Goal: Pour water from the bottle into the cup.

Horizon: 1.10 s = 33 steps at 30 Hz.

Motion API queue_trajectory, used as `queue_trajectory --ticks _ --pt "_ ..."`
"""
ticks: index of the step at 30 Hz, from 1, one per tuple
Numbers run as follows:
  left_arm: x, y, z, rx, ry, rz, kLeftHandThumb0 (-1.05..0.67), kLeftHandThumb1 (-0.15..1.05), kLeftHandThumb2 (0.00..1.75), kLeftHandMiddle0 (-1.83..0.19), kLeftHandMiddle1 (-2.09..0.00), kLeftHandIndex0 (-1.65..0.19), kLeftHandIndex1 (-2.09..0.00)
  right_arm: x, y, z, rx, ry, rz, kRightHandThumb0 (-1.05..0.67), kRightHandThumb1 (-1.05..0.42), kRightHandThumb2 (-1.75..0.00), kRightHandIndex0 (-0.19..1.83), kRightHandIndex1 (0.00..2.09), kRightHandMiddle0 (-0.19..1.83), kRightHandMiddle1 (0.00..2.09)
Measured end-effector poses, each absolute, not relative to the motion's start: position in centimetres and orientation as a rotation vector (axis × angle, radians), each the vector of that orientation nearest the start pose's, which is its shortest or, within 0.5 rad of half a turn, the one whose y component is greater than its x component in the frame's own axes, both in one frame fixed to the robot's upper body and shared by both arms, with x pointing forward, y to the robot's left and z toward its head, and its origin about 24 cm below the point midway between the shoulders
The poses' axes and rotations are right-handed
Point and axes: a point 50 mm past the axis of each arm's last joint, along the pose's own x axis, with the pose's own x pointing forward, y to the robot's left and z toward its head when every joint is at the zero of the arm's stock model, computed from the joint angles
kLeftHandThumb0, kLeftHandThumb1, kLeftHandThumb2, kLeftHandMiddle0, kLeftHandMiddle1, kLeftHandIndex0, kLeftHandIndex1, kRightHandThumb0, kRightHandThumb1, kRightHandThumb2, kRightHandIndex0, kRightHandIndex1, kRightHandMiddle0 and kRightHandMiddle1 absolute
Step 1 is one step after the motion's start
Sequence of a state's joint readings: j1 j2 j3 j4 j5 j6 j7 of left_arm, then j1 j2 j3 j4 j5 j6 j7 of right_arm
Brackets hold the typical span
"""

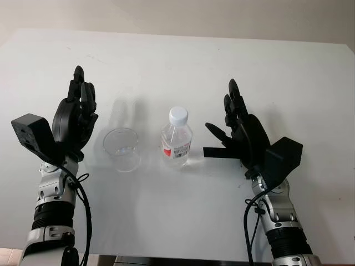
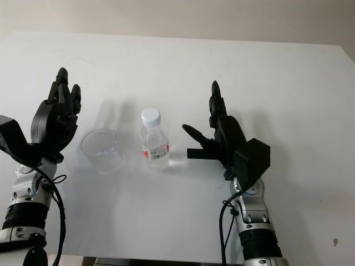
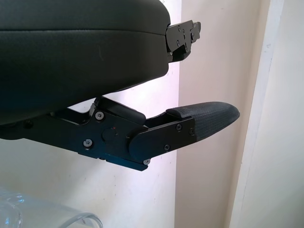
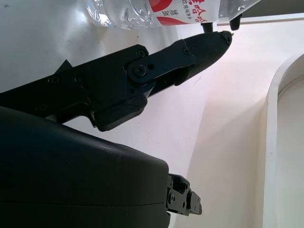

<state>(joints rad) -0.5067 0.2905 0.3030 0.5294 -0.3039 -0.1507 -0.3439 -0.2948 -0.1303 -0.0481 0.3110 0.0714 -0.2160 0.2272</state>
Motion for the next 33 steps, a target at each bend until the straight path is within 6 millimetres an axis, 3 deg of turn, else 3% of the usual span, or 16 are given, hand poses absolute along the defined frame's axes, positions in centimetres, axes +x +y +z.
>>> queue_trajectory --ticks 12,21,33 --pt "33.7 24.4 10.8 -0.107 -0.23 -0.068 -0.76 1.05 0.68 0.19 0.0 0.19 0.0 30.4 -16.3 7.0 -0.076 -0.184 0.263 -0.92 -0.97 -0.05 -0.19 0.0 -0.19 0.0" --pt "33.7 24.4 10.6 -0.101 -0.234 -0.064 -0.76 1.05 0.69 0.19 0.0 0.19 0.0 30.1 -16.8 7.5 -0.102 -0.191 0.475 -0.96 -0.95 -0.05 -0.19 0.0 -0.19 0.0" --pt "33.7 24.4 10.7 -0.101 -0.239 -0.056 -0.75 1.05 0.69 0.19 0.0 0.19 0.0 29.6 -14.8 9.6 -0.157 -0.272 0.665 -1.01 -0.92 -0.05 -0.19 0.0 -0.19 0.0"
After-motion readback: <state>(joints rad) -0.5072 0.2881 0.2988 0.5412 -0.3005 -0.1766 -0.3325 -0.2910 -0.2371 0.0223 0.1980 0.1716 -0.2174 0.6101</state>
